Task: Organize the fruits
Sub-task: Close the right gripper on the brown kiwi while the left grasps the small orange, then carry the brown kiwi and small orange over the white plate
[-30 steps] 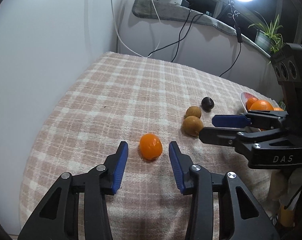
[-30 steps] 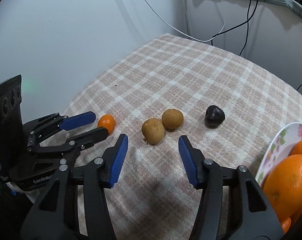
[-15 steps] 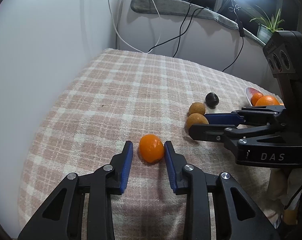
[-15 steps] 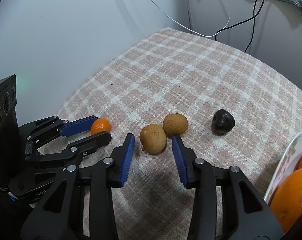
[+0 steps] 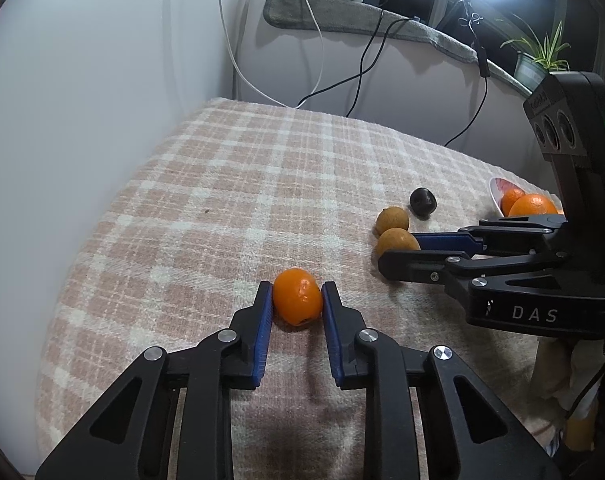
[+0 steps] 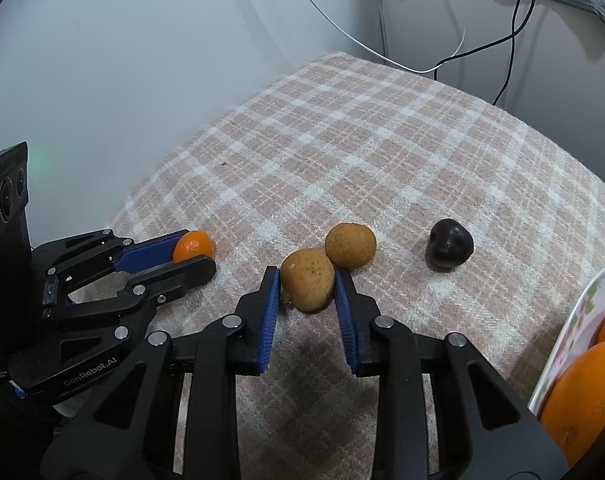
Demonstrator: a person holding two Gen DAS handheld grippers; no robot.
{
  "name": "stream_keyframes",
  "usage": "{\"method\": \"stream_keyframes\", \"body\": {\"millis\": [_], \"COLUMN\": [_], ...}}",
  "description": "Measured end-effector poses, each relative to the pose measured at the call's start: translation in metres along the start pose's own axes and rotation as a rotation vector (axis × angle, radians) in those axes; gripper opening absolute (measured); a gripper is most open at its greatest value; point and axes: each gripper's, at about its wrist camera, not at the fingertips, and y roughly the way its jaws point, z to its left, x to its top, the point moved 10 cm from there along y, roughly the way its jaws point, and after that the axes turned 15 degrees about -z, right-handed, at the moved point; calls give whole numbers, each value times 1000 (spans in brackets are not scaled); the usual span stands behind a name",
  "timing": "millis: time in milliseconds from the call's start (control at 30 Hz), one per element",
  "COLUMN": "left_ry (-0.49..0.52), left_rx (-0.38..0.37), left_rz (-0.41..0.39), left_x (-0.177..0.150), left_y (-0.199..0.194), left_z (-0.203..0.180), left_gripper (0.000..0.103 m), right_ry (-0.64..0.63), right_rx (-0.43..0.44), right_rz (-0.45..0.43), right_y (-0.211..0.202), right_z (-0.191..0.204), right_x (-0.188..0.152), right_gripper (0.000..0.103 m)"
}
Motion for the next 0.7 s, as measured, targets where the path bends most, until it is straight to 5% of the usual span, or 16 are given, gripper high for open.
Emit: {"method": "stream_keyframes", "body": {"millis": [700], "left_ry": [18], "left_rx": [-60], "left_rz": [-58], "left_x": [24], "left_y": [-19], "left_z": [-42], "left_gripper": [22], "right_ry": [5], "right_rx": [26], "right_rz": [-104], "right_y": [-58], "right_z": [-1], "right_x": [12], "right_gripper": [29]}}
